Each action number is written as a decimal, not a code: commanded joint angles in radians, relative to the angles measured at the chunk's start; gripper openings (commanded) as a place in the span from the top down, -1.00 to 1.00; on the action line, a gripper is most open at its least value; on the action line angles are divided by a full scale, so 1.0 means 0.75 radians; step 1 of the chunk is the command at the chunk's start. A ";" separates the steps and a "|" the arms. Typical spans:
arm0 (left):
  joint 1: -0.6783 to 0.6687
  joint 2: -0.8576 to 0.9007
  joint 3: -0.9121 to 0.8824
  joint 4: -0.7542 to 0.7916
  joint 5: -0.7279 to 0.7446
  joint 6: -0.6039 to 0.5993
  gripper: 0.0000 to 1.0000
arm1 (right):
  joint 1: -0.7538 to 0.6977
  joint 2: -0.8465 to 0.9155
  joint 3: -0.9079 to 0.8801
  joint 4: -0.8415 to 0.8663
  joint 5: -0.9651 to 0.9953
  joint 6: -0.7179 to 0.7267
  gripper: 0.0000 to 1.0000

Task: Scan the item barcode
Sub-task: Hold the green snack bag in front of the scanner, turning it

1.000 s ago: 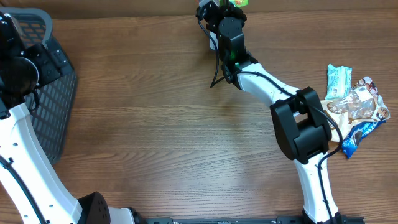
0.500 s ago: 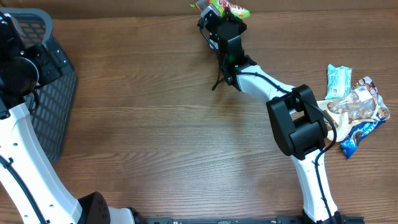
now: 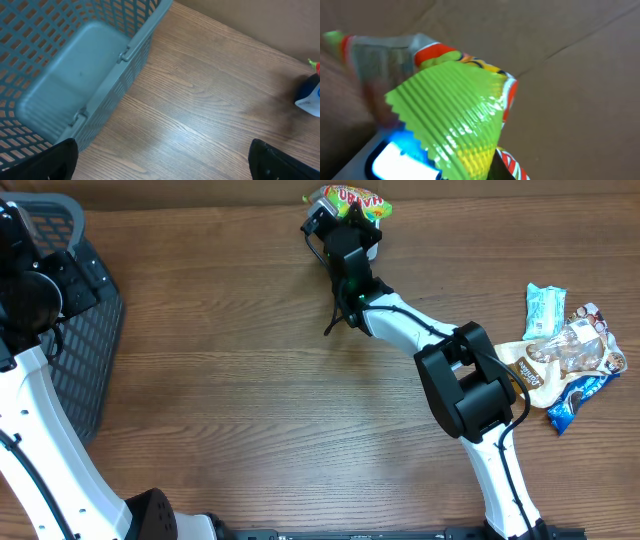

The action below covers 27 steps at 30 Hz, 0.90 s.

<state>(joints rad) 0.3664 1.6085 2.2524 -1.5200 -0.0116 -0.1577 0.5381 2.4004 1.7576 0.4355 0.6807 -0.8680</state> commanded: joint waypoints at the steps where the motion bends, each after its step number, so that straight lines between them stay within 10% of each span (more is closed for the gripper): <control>1: 0.000 0.001 0.017 0.002 0.006 -0.005 -0.99 | -0.007 -0.080 0.014 0.032 0.049 -0.008 0.93; 27: 0.000 0.001 0.017 0.002 0.007 -0.005 -0.99 | -0.050 -0.281 0.014 0.030 -0.098 -0.062 0.92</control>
<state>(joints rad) 0.3664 1.6085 2.2524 -1.5200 -0.0116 -0.1577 0.5228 2.2360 1.7576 0.4511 0.6453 -0.9237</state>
